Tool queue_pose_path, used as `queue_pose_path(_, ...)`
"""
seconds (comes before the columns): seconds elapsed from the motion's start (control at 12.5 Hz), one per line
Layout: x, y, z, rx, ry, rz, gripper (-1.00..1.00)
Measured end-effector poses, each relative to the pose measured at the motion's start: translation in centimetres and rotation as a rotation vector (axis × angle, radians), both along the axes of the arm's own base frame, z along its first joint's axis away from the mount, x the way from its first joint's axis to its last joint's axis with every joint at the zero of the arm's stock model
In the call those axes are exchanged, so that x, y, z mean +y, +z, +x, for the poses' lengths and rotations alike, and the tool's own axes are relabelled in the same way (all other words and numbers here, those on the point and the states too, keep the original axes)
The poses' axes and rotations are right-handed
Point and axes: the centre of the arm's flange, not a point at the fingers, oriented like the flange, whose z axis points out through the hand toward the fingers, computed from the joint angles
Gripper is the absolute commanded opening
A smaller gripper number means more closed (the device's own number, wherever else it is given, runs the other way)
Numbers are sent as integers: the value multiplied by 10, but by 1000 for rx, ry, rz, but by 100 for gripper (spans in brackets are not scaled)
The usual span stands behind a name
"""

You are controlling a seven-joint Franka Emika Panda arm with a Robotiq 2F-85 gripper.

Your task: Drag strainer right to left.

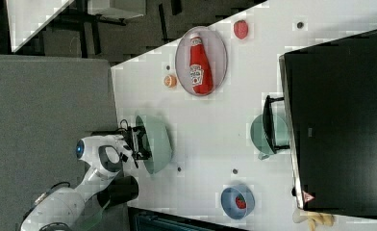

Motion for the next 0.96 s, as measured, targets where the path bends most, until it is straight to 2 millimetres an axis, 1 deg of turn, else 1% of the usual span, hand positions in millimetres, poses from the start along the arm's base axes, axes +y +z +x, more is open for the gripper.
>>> queue_pose_path(0.16, 5, 0, -6, 18, 35, -25, 100)
queue_pose_path(0.24, 4, 0, -10, 45, 55, -52, 100)
queue_pose_path(0.32, -2, 4, -14, 102, 79, -98, 100)
queue_pose_path(0.4, -13, 17, -16, 134, 141, -138, 100)
queue_pose_path(0.48, -25, 41, -15, 133, 213, -154, 100)
queue_pose_path(0.56, -34, 72, -10, 125, 273, -143, 100)
queue_pose_path(0.72, -51, 150, 14, 69, 334, -93, 100)
queue_pose_path(0.8, -68, 192, 27, 38, 361, -79, 100)
queue_pose_path(0.88, -90, 236, 39, -15, 379, -66, 100)
queue_pose_path(0.96, -118, 283, 50, -82, 398, -52, 100)
